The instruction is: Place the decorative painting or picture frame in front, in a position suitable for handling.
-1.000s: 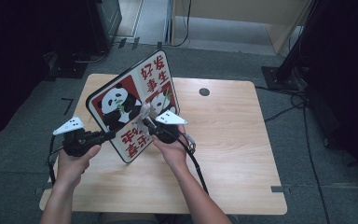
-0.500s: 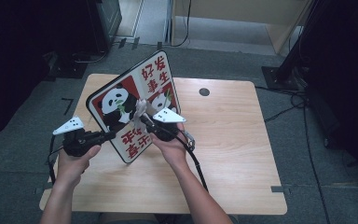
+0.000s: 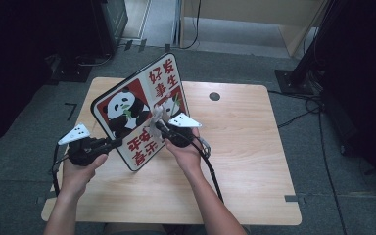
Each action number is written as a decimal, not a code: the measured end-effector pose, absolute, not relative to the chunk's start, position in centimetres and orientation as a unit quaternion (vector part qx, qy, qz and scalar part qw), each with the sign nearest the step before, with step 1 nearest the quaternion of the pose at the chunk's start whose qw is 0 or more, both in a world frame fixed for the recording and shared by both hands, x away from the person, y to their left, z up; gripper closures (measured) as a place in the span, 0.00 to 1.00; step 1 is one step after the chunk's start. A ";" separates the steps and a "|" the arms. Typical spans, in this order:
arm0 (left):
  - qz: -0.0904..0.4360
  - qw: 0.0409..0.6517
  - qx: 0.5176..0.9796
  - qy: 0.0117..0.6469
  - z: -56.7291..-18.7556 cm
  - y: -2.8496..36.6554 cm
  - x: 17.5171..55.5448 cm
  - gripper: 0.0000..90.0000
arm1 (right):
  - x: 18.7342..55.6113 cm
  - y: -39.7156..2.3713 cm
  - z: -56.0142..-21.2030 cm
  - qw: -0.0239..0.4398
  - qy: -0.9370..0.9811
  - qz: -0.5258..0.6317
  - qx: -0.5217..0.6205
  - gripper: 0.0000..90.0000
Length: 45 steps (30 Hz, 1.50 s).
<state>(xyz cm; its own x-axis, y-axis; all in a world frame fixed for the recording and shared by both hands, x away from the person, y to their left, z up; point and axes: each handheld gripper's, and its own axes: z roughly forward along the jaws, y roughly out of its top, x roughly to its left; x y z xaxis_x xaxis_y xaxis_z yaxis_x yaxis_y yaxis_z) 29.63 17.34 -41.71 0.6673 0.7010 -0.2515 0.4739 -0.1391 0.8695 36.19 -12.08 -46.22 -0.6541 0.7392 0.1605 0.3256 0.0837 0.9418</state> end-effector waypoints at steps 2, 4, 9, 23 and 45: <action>0.109 0.527 0.742 0.400 -42.1 17.3 29.5 0.82 | 36.1 -12.1 -46.5 0.186 0.716 0.559 0.374 0.90; 0.113 0.530 0.734 0.409 -42.5 17.2 29.3 0.81 | 35.9 -12.2 -46.7 0.189 0.720 0.552 0.377 0.89; 0.129 0.531 0.726 0.417 -43.9 16.8 28.4 0.80 | 35.9 -12.9 -47.1 0.189 0.720 0.546 0.384 0.90; 0.124 0.550 0.701 0.437 -47.8 16.8 27.3 0.73 | 35.9 -12.9 -48.0 0.176 0.724 0.544 0.385 0.89; 0.104 0.515 0.733 0.432 -50.1 16.6 27.6 0.68 | 35.9 -13.1 -49.3 0.173 0.730 0.535 0.389 0.88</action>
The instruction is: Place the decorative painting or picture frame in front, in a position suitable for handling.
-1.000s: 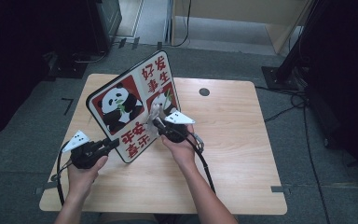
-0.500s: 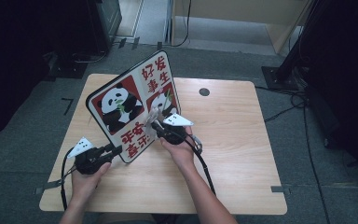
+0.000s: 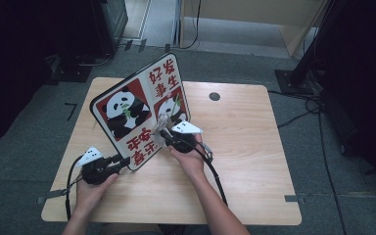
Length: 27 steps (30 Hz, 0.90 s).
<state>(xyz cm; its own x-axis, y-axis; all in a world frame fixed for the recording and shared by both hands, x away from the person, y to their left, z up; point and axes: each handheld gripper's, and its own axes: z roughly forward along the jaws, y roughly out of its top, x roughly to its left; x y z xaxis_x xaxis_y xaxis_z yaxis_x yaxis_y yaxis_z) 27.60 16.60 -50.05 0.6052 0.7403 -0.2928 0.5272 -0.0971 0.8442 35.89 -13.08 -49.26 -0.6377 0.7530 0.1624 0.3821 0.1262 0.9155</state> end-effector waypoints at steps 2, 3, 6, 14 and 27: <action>0.104 0.510 0.738 0.430 -50.2 16.6 27.6 0.68 | 35.9 -13.1 -49.3 0.176 0.730 0.535 0.389 0.88; 0.105 0.505 0.742 0.429 -50.2 16.6 27.6 0.68 | 35.9 -13.1 -49.3 0.176 0.730 0.534 0.388 0.88; 0.106 0.495 0.751 0.424 -50.4 16.4 27.6 0.67 | 35.8 -13.1 -49.3 0.175 0.731 0.532 0.389 0.88; 0.102 0.486 0.757 0.426 -50.9 16.3 27.7 0.65 | 35.8 -13.1 -49.5 0.178 0.732 0.529 0.390 0.88; 0.110 0.452 0.778 0.424 -51.2 15.2 27.8 0.63 | 35.9 -13.1 -49.6 0.176 0.734 0.527 0.391 0.88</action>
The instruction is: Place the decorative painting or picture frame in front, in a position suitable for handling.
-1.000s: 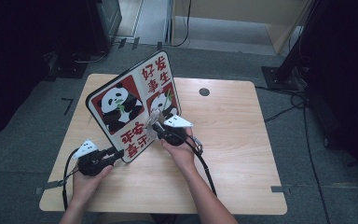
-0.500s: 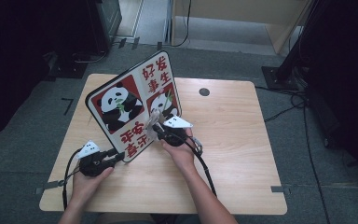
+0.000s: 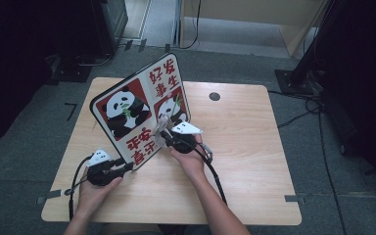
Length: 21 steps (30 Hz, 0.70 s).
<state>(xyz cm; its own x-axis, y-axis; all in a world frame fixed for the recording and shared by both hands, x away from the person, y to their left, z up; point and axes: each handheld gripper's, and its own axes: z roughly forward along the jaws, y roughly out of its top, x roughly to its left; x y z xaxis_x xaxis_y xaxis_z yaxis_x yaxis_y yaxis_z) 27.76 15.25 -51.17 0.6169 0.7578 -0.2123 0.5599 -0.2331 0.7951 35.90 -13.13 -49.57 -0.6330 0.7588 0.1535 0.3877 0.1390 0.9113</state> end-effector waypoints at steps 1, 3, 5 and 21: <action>0.113 0.450 0.778 0.423 -51.2 15.1 27.7 0.63 | 35.9 -13.1 -49.6 0.176 0.734 0.527 0.391 0.88; 0.118 0.444 0.782 0.421 -51.1 14.9 27.7 0.64 | 36.0 -13.2 -49.6 0.176 0.733 0.527 0.392 0.88; 0.123 0.442 0.784 0.418 -51.2 14.5 27.7 0.65 | 36.0 -13.2 -49.6 0.175 0.733 0.527 0.392 0.88; 0.085 0.447 0.789 0.412 -51.4 14.3 28.2 0.87 | 37.7 -16.0 -49.5 0.178 0.716 0.512 0.440 0.89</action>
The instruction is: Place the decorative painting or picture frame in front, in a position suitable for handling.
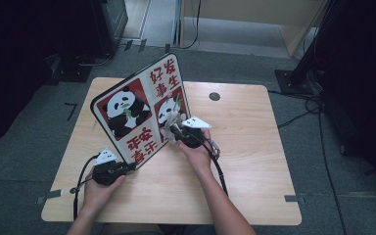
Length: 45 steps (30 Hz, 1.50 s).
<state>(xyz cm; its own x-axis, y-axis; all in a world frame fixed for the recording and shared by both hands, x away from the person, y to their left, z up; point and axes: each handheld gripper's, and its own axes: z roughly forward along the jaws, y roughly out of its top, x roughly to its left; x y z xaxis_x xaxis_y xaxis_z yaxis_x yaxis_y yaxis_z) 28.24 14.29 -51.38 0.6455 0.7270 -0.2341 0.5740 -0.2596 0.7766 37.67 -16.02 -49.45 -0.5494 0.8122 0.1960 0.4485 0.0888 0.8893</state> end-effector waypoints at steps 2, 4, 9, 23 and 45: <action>0.083 0.448 0.789 0.413 -51.4 14.3 28.3 0.87 | 38.1 -16.5 -49.5 0.179 0.715 0.505 0.449 0.89; 0.083 0.449 0.789 0.412 -51.4 14.3 28.3 0.88 | 38.6 -17.0 -49.8 0.180 0.709 0.501 0.462 0.89; 0.084 0.450 0.788 0.411 -51.5 14.3 28.3 0.88 | 39.6 -17.8 -50.6 0.165 0.694 0.484 0.507 0.89; 0.072 0.450 0.790 0.411 -51.4 14.5 28.4 0.88 | 41.9 -18.4 -50.7 0.165 0.674 0.438 0.571 0.90; 0.067 0.451 0.792 0.407 -51.4 14.5 28.5 0.88 | 44.3 -17.0 -42.4 0.211 0.652 0.526 0.504 0.89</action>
<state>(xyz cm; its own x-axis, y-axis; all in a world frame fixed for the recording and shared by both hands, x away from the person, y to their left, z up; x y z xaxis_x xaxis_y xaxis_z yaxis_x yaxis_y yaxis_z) 28.47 14.52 -51.44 0.6602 0.7045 -0.2604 0.5831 -0.2622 0.7689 44.33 -16.95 -42.37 -0.4032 0.8787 0.2556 0.4346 -0.0620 0.8985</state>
